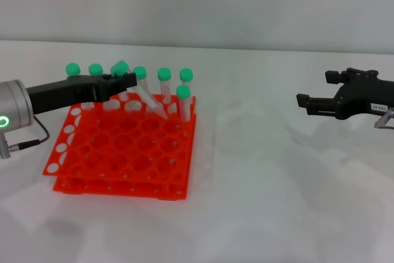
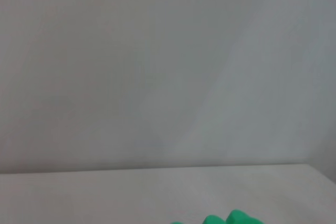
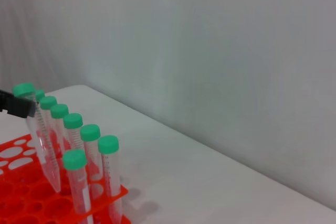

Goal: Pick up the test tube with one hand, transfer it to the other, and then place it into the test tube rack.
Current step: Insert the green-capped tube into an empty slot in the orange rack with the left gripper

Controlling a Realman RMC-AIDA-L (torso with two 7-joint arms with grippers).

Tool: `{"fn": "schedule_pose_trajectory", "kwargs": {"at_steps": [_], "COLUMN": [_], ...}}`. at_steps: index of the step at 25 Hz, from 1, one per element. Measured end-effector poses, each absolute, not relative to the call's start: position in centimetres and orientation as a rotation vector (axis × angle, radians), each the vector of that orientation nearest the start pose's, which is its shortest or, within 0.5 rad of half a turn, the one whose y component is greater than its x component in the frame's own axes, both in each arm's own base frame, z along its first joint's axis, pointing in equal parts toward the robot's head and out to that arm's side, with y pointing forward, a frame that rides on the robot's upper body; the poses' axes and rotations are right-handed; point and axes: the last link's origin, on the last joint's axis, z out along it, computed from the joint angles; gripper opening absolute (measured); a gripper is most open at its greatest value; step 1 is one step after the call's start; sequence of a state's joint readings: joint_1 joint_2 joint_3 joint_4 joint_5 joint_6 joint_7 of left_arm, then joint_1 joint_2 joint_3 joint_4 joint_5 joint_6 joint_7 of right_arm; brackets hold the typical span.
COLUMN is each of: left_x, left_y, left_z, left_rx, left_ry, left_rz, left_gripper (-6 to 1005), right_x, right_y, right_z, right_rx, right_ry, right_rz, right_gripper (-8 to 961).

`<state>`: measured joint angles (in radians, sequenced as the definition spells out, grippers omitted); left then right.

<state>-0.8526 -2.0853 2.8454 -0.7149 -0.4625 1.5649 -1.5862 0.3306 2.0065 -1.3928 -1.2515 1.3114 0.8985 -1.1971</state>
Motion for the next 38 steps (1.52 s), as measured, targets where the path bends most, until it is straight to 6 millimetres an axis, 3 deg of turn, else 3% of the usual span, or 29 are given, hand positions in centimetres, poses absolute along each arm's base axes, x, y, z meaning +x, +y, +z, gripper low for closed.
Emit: {"fn": "schedule_pose_trajectory", "kwargs": {"at_steps": [5, 16, 21, 26, 31, 38], "left_x": [-26.9, -27.5, -27.9, -27.9, -26.5, -25.0], "left_y": [37.3, 34.7, 34.8, 35.8, 37.1, 38.4], "left_z": [5.4, 10.8, 13.5, 15.0, 15.1, 13.7], "left_rx": [-2.328, -2.254, -2.16, -2.083, -2.092, -2.173], "left_ry": [-1.058, -0.914, -0.945, -0.975, -0.968, -1.002], "left_rz": [-0.824, -0.905, -0.814, -0.678, -0.646, -0.599], "left_gripper": [266, 271, 273, 275, 278, 281], "right_x": [20.6, 20.8, 20.9, 20.9, 21.1, 21.2], "right_y": [37.7, 37.7, 37.6, 37.6, 37.6, 37.4], "right_z": [2.8, 2.8, 2.6, 2.6, 2.5, 2.2], "right_rx": [-2.396, -2.393, -2.397, -2.396, -2.399, -2.407], "right_ry": [0.583, 0.591, 0.585, 0.572, 0.574, 0.576], "right_rz": [0.409, 0.406, 0.399, 0.394, 0.392, 0.389], "right_gripper": [858, 858, 858, 857, 857, 857]}}
